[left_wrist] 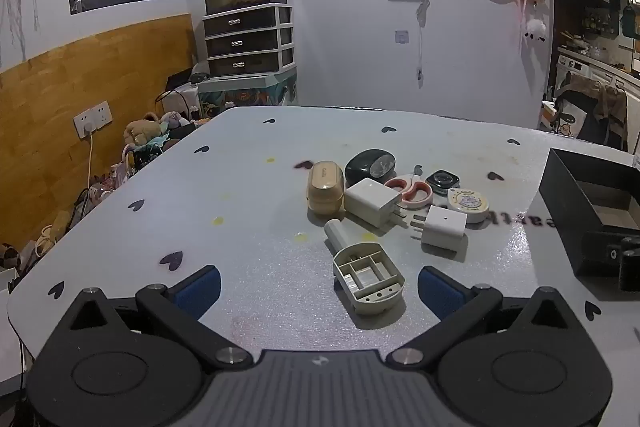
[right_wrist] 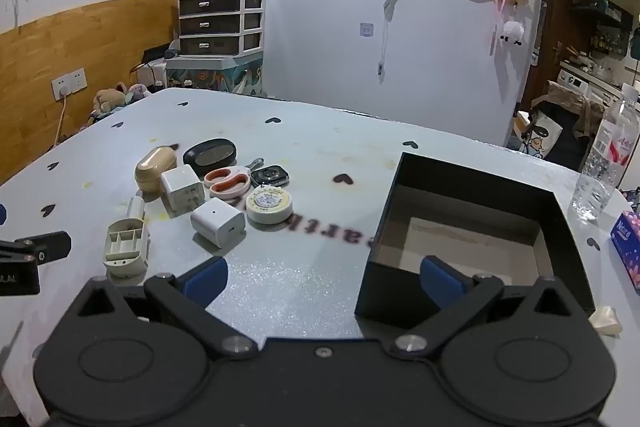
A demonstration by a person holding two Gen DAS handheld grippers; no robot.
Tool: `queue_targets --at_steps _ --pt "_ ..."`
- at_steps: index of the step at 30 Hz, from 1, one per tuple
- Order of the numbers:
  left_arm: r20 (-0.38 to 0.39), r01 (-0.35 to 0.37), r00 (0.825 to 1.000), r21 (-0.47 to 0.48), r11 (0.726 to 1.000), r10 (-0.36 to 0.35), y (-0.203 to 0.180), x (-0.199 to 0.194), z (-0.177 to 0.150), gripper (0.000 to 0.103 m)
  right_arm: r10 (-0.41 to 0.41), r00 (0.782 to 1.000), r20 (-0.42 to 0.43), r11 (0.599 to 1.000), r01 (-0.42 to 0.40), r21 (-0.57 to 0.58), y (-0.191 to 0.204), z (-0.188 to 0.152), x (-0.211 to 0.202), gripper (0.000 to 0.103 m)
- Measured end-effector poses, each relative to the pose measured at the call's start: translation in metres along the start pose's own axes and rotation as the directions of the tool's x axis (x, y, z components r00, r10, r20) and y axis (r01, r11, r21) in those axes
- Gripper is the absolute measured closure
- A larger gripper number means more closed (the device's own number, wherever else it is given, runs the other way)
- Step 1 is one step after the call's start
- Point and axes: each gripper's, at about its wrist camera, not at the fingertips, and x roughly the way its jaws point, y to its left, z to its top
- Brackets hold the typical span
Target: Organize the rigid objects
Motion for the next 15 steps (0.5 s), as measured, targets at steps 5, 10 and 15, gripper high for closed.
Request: queue_targets --at_steps 5,10,15 --pt "-0.001 0.000 1.000 0.002 1.000 0.000 0.0000 0.0001 0.0000 0.000 0.002 1.000 0.003 1.000 -0.002 0.001 0.0000 0.0000 0.0000 0.000" --pt "0.000 -0.001 1.000 0.001 1.000 0.001 -0.0001 0.0000 0.0000 0.000 0.001 1.000 0.005 1.000 -0.001 0.002 -0.0005 -0.0003 -0.0004 0.000" --pt "0.000 0.000 1.000 0.001 1.000 0.000 0.0000 0.0001 0.0000 0.000 0.002 1.000 0.004 1.000 -0.002 0.002 -0.0006 -0.0009 -0.0013 0.000"
